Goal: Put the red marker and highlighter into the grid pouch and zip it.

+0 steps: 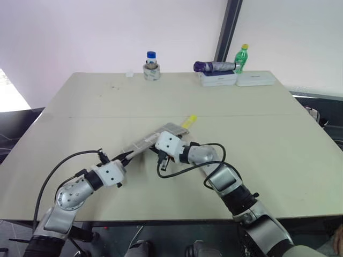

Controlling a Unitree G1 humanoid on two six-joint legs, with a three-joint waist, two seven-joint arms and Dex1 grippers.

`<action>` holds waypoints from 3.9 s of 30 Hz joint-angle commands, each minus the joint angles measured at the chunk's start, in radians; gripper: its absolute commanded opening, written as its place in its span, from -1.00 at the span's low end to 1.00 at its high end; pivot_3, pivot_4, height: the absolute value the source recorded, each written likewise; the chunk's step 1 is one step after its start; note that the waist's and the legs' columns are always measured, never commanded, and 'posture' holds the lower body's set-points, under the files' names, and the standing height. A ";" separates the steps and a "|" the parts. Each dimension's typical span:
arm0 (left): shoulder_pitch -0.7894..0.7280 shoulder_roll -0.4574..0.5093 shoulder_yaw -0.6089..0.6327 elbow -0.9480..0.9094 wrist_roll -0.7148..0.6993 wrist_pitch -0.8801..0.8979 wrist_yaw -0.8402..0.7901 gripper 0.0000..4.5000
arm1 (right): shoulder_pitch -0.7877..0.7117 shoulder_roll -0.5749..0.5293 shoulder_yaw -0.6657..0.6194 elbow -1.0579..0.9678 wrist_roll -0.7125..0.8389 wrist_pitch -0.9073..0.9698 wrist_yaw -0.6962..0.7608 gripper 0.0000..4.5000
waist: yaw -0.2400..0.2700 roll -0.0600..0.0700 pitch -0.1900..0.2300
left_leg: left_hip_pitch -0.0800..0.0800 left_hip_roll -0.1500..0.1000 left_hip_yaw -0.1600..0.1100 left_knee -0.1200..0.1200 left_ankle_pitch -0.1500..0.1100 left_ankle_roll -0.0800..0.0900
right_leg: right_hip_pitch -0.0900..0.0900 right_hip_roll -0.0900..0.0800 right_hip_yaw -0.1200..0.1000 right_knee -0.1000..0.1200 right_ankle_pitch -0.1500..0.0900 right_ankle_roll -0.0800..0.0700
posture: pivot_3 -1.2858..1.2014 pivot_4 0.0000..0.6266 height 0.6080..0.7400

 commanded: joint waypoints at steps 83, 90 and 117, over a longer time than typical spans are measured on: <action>-0.077 -0.072 0.057 0.032 -0.046 0.043 0.115 -1.00 | 0.539 -0.124 -0.360 -0.824 0.174 0.720 -0.349 0.34 | 0.026 -0.001 0.000 | -0.001 0.000 -0.001 0.000 -0.001 0.000 | 0.000 0.000 0.000 -0.002 0.000 0.000 | 0.03 -0.52 0.96; -0.090 -0.064 0.051 0.060 -0.052 0.020 0.102 -1.00 | 0.593 -0.059 -0.347 -0.834 0.217 0.754 -0.404 0.34 | 0.025 -0.001 0.000 | -0.001 0.000 -0.001 -0.001 -0.001 0.000 | 0.000 0.001 0.000 -0.002 0.000 0.000 | 0.03 -0.52 0.96; -0.111 -0.032 0.041 0.106 -0.097 0.004 0.019 -1.00 | 0.346 -0.390 -0.349 -0.493 0.240 0.194 -0.121 -0.86 | 0.028 -0.004 -0.001 | -0.001 -0.001 -0.001 0.000 -0.001 0.001 | 0.000 0.001 0.000 -0.003 0.000 0.000 | 0.03 -0.52 0.96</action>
